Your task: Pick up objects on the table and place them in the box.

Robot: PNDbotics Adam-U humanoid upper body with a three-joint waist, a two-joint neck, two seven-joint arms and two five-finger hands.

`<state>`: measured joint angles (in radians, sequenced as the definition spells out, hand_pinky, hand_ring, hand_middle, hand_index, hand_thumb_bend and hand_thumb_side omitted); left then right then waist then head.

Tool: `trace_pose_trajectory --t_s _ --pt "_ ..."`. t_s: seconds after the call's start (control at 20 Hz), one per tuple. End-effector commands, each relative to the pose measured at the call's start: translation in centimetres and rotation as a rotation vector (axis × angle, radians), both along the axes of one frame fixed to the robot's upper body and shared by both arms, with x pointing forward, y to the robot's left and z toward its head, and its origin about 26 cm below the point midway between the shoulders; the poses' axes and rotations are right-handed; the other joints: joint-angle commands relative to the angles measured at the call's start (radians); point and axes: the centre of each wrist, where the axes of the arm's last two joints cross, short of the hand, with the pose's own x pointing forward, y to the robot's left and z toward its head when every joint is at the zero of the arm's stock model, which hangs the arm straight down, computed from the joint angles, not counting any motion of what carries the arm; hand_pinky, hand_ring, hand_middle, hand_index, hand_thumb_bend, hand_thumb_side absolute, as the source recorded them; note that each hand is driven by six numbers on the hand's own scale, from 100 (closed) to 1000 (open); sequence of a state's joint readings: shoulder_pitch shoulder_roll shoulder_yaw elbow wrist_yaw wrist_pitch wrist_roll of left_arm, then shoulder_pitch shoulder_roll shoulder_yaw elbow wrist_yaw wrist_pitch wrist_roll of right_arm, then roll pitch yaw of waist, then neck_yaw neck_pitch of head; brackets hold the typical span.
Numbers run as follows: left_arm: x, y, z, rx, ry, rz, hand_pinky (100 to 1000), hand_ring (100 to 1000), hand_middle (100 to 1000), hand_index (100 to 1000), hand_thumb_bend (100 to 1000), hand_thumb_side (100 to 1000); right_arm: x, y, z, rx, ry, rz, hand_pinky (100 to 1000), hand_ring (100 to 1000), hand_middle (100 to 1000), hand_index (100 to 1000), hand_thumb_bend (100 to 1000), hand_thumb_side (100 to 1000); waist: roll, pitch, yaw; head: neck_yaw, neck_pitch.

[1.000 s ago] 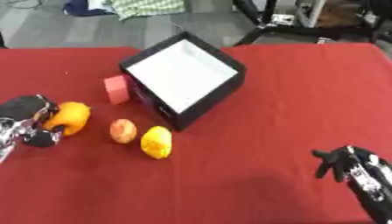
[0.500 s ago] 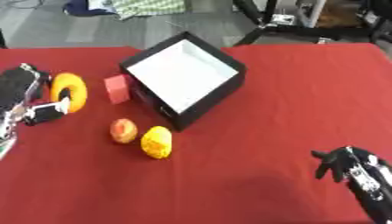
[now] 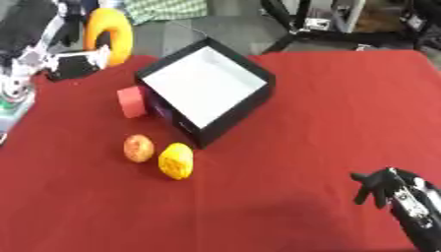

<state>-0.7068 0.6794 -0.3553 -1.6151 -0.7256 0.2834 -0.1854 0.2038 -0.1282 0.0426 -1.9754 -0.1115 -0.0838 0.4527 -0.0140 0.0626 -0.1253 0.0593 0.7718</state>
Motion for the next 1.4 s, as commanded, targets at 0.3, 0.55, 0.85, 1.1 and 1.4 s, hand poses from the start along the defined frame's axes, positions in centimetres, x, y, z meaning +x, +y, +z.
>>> trace_pose_trajectory --t_s 0.3,0.55,0.85,1.1,1.4 --pt "7.3 -4.0 -3.2 0.11 0.071 0.102 640 355 313 507 100 214 0.5 0.7 1.2 0.017 -0.036 0.05 897 470 269 569 100 658 -0.009 -0.014 -0.04 0.022 -0.002" --pt "9.4 -5.3 -6.0 0.137 0.074 0.134 661 398 373 569 100 201 0.7 1.1 1.4 0.032 -0.041 0.074 897 470 269 569 100 659 -0.014 -0.007 -0.06 0.045 -0.002" --pt "9.7 -6.6 -7.2 0.145 0.079 0.117 766 638 673 896 100 819 0.9 1.1 1.6 0.039 -0.046 0.08 896 469 269 569 100 647 -0.013 -0.004 -0.067 0.048 -0.002" --pt "9.0 -7.7 -6.4 0.144 0.073 0.049 808 734 781 938 160 1000 0.9 1.1 1.6 0.038 -0.049 0.076 896 469 267 568 100 641 -0.013 -0.002 -0.064 0.044 -0.002" --pt "5.9 -6.1 -2.3 0.168 0.023 -0.075 799 702 745 923 100 639 0.9 0.8 1.6 0.034 -0.05 0.054 896 468 265 568 100 656 -0.002 -0.003 -0.05 0.032 -0.002"
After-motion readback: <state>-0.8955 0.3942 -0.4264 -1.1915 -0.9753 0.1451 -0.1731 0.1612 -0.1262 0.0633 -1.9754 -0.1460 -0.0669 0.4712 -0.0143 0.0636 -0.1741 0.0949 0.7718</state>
